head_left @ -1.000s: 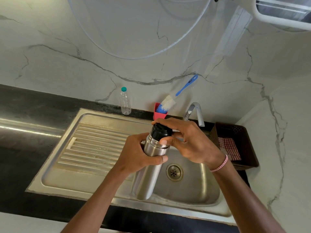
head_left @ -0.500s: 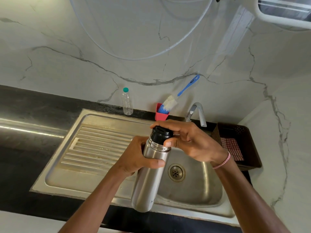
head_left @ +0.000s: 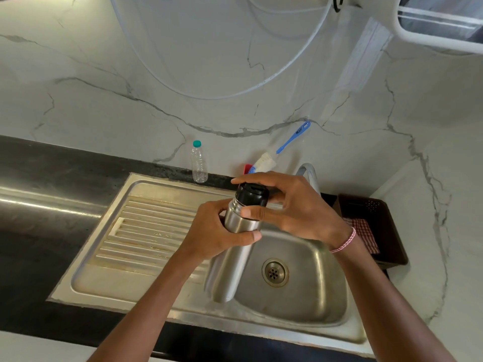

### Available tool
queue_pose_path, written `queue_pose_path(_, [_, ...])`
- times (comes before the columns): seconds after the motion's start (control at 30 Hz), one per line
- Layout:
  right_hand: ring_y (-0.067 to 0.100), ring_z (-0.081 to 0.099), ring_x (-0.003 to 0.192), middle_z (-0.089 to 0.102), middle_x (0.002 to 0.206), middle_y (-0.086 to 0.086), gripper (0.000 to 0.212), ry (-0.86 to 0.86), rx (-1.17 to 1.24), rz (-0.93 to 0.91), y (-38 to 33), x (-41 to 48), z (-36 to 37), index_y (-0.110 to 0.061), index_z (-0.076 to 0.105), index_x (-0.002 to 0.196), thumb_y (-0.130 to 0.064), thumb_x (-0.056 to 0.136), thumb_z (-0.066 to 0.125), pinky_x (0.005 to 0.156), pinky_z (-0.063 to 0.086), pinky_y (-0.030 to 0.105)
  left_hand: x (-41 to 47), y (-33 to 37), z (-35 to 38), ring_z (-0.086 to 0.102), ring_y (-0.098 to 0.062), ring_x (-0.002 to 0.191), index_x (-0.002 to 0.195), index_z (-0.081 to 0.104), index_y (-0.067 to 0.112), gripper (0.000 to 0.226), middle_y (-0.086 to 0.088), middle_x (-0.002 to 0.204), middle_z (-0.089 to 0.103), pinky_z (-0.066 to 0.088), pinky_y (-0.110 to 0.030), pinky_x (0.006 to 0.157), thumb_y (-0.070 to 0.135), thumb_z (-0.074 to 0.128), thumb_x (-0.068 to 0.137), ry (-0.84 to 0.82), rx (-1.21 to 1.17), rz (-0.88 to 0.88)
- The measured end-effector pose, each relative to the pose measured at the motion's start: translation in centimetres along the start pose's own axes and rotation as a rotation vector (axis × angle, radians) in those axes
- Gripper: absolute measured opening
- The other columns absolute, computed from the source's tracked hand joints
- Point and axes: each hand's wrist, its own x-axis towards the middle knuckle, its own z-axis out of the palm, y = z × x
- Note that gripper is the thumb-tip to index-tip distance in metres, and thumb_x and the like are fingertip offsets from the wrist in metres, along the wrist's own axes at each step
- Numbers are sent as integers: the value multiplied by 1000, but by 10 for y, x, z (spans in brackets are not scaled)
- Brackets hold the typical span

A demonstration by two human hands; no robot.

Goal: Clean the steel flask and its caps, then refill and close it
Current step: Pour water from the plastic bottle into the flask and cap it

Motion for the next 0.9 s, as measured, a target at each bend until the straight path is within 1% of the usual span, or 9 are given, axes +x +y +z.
queue_pose_path(0.2, [10, 67, 110, 73, 112, -15, 50, -51, -53, 7, -6, 8, -2, -32, 70, 127, -30, 80, 88, 98, 55, 40, -3, -3, -1, 74, -13, 70, 88, 73, 28, 34, 6, 79, 77, 54, -20, 64, 32, 94, 62, 71, 46, 13])
queue_pose_path(0.27, [4, 67, 99, 72, 101, -21, 52, 23, -155, 18, -8, 9, 0, -33, 73, 120, -43, 72, 90, 95, 54, 33, -4, -2, 1, 73, -10, 66, 87, 73, 25, 35, 9, 75, 76, 53, -19, 61, 21, 99, 63, 110, 89, 16])
queue_pose_path(0.37, [1, 62, 84, 68, 90, -19, 59, 147, -470, 59, -15, 12, 8, -36, 69, 108, -73, 63, 80, 88, 38, 6, -4, 0, 5, 71, -8, 65, 83, 72, 28, 36, 14, 71, 73, 51, -16, 60, 20, 100, 62, 182, 159, 33])
queue_pose_path(0.43, [4, 62, 86, 67, 93, -15, 67, 157, -512, 87, -14, 15, 14, -37, 64, 105, -84, 58, 71, 84, 41, 11, -4, 2, 6, 69, -5, 64, 82, 70, 31, 37, 18, 70, 72, 47, -11, 59, 22, 100, 62, 206, 184, 45])
queue_pose_path(0.53, [7, 66, 106, 69, 113, -11, 62, 99, -107, 106, -5, 13, 10, -33, 66, 119, -65, 68, 81, 95, 55, 34, -3, 3, 6, 72, -4, 66, 88, 72, 30, 39, 18, 74, 74, 49, -12, 60, 23, 100, 62, 214, 168, 30])
queue_pose_path(0.67, [19, 69, 116, 72, 125, 4, 51, 39, 395, 113, 0, 3, 7, -16, 64, 135, -13, 86, 80, 104, 54, 42, -1, 1, 4, 76, -8, 75, 97, 75, 26, 46, 15, 84, 78, 56, -19, 64, 26, 100, 59, 235, 133, 21])
queue_pose_path(0.73, [19, 72, 109, 74, 119, 3, 50, 153, 397, 130, 1, 4, 13, -18, 69, 127, -17, 80, 85, 99, 57, 43, 0, 0, 5, 76, -9, 76, 97, 75, 26, 47, 14, 85, 78, 59, -23, 65, 30, 100, 57, 236, 146, 32])
queue_pose_path(0.83, [11, 74, 94, 73, 106, -6, 54, 399, 130, 137, 0, 8, 31, -28, 73, 115, -44, 68, 93, 85, 62, 36, -1, 3, 10, 75, -6, 73, 94, 71, 34, 48, 17, 84, 77, 58, -19, 64, 28, 101, 58, 247, 148, 27])
queue_pose_path(0.9, [8, 71, 96, 67, 108, -10, 64, 451, 29, 98, 2, 8, 39, -30, 69, 121, -50, 65, 93, 84, 61, 31, -1, 4, 12, 74, -5, 75, 93, 72, 34, 44, 19, 84, 76, 55, -16, 63, 35, 99, 58, 254, 154, 37])
